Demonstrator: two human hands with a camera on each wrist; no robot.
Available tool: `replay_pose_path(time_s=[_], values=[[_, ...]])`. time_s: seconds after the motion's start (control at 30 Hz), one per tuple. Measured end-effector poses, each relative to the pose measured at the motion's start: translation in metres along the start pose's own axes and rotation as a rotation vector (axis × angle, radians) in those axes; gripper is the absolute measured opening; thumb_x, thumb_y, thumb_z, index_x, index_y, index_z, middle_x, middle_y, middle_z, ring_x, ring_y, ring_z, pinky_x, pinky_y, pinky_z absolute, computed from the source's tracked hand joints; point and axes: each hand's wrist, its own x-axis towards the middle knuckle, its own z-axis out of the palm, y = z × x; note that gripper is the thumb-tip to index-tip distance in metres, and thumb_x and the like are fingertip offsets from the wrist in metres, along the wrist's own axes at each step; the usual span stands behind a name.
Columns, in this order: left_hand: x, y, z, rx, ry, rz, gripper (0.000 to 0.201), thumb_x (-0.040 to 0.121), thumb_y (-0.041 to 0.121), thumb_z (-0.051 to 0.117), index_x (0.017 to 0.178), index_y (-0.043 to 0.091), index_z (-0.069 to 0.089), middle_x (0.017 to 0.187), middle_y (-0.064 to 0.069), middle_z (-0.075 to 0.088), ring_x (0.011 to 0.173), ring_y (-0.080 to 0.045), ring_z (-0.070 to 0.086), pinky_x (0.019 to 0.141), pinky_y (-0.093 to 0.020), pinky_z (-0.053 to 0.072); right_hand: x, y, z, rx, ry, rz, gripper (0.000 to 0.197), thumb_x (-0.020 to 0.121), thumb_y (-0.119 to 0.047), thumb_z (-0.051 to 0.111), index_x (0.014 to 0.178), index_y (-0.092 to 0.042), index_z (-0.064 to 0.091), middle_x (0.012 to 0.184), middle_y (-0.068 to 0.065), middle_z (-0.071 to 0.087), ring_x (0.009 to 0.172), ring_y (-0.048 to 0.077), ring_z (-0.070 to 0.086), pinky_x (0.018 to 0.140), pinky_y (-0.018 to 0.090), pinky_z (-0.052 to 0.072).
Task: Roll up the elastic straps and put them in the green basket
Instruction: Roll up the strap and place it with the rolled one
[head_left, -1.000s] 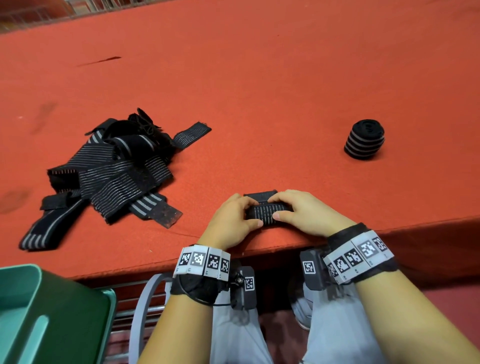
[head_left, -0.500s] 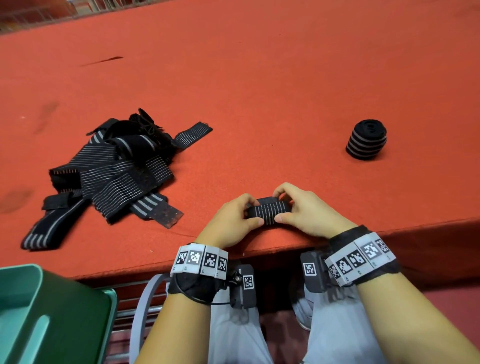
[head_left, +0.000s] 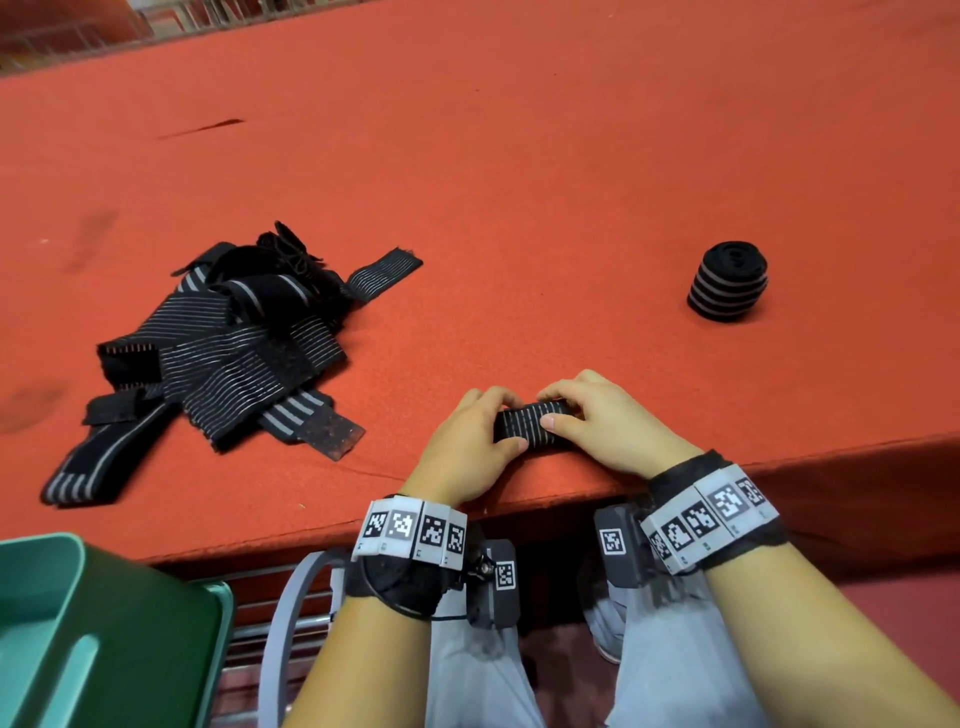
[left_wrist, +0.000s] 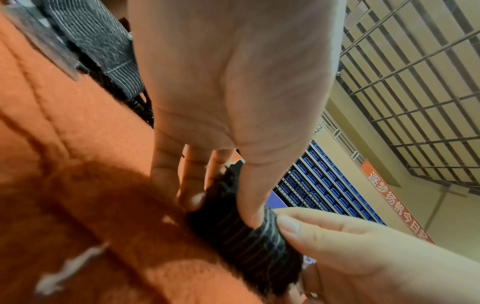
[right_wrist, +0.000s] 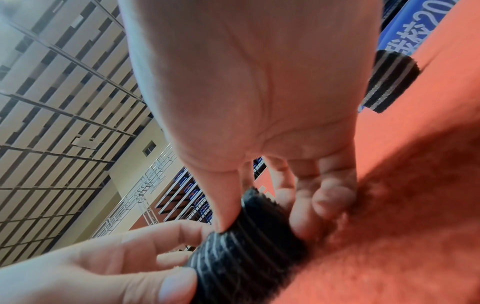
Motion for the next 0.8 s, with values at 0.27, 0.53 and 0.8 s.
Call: replay_pose_path(time_s=[0.27, 0.53, 0.8], values=[[0.002, 0.004, 0.001, 0.006, -0.010, -0.027, 0.038, 0.093, 0.029, 0.061, 0.130, 0.030, 0.051, 0.115, 0.005, 0.047, 0.108, -0.018, 0.054, 0.099, -0.040, 0.044, -0.001, -0.007, 0.003, -0.172, 0.021, -0.043, 0.030, 0.099, -0.041, 0.051, 0.125, -0.028, 0.053, 0.112, -0.003, 0.066, 0.104, 0.022, 0.061, 0.085, 0.040, 0.048], [0.004, 0.005, 0.001, -0.003, -0.030, -0.007, 0.035, 0.095, 0.029, 0.059, 0.128, 0.032, 0.050, 0.118, 0.006, 0.047, 0.110, -0.017, 0.053, 0.100, -0.041, 0.044, -0.002, -0.007, -0.004, -0.126, -0.057, -0.051, 0.039, 0.092, -0.045, 0.061, 0.126, -0.031, 0.048, 0.100, -0.008, 0.062, 0.092, 0.014, 0.059, 0.074, 0.031, 0.044], [0.015, -0.004, 0.002, -0.018, 0.033, -0.035, 0.033, 0.099, 0.036, 0.052, 0.132, 0.030, 0.056, 0.121, 0.008, 0.049, 0.112, -0.015, 0.054, 0.101, -0.040, 0.044, 0.010, 0.003, -0.003, -0.045, -0.045, -0.037, 0.033, 0.089, -0.040, 0.067, 0.120, -0.030, 0.062, 0.107, -0.007, 0.050, 0.099, 0.012, 0.055, 0.091, 0.032, 0.043]])
